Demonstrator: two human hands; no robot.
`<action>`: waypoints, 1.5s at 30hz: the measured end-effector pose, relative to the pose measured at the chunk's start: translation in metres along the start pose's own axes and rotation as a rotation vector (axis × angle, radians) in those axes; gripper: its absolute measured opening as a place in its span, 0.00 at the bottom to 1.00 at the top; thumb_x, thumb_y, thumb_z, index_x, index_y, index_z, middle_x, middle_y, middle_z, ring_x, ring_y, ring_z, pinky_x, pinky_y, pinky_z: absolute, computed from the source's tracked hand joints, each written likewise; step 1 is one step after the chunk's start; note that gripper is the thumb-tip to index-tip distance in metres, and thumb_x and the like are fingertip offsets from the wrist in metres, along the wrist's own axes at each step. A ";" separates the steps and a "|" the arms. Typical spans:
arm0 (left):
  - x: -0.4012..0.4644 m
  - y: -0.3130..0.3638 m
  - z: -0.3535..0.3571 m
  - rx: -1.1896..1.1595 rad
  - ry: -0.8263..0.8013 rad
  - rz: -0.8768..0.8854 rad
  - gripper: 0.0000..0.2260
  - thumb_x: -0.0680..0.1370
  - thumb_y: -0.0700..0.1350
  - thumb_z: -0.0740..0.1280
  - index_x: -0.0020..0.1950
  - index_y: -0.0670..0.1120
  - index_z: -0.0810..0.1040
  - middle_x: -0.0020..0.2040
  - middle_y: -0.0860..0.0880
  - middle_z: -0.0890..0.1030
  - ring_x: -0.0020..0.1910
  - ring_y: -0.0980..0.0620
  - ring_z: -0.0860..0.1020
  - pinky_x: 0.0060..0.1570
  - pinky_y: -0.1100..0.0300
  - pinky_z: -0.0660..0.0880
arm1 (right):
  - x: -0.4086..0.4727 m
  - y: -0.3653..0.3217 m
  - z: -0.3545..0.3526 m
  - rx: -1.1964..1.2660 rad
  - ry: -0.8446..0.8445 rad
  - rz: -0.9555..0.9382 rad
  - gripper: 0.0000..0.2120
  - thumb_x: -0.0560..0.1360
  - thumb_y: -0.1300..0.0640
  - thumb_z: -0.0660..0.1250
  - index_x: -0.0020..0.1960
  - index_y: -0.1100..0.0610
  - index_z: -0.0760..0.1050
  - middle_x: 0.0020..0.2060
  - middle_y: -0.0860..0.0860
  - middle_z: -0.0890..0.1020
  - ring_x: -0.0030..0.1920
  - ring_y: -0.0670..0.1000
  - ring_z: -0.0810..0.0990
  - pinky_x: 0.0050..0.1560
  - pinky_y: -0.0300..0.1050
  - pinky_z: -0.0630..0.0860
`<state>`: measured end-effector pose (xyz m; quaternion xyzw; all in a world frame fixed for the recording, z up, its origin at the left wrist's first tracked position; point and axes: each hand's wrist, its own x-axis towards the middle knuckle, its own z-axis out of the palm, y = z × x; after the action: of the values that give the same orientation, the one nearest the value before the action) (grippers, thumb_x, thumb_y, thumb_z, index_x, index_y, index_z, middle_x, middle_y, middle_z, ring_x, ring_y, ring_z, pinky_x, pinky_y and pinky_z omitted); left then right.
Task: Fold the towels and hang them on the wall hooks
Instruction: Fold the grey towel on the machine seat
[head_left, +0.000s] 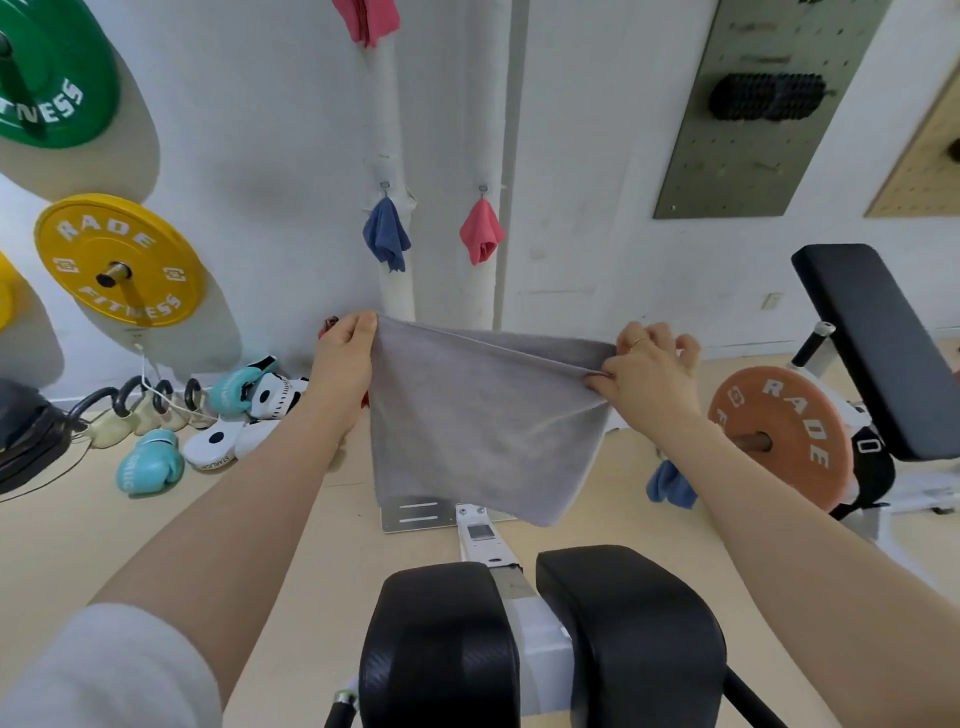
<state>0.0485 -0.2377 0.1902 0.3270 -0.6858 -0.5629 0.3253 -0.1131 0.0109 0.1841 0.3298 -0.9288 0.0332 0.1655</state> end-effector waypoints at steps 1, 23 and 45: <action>0.001 -0.002 0.000 0.026 0.007 0.003 0.12 0.81 0.50 0.55 0.42 0.50 0.73 0.44 0.49 0.70 0.37 0.56 0.67 0.38 0.64 0.66 | 0.000 0.003 0.001 -0.008 -0.004 0.048 0.18 0.76 0.42 0.58 0.47 0.51 0.82 0.53 0.50 0.70 0.58 0.55 0.64 0.58 0.50 0.53; -0.004 -0.025 0.004 -0.149 0.036 0.010 0.10 0.82 0.48 0.55 0.50 0.47 0.75 0.41 0.55 0.74 0.40 0.61 0.70 0.40 0.67 0.67 | -0.010 0.023 0.016 1.522 -0.135 0.536 0.07 0.74 0.66 0.67 0.45 0.54 0.77 0.38 0.50 0.79 0.41 0.48 0.77 0.40 0.35 0.78; -0.058 -0.001 0.053 -0.157 -0.290 -0.051 0.10 0.79 0.46 0.62 0.52 0.45 0.81 0.47 0.44 0.82 0.46 0.49 0.78 0.51 0.50 0.77 | -0.022 -0.075 -0.050 1.397 -0.542 0.127 0.05 0.74 0.64 0.66 0.47 0.57 0.78 0.39 0.54 0.83 0.36 0.45 0.83 0.41 0.38 0.81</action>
<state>0.0387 -0.1612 0.1761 0.2335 -0.6710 -0.6640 0.2332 -0.0361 -0.0258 0.2206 0.3005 -0.7172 0.5420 -0.3188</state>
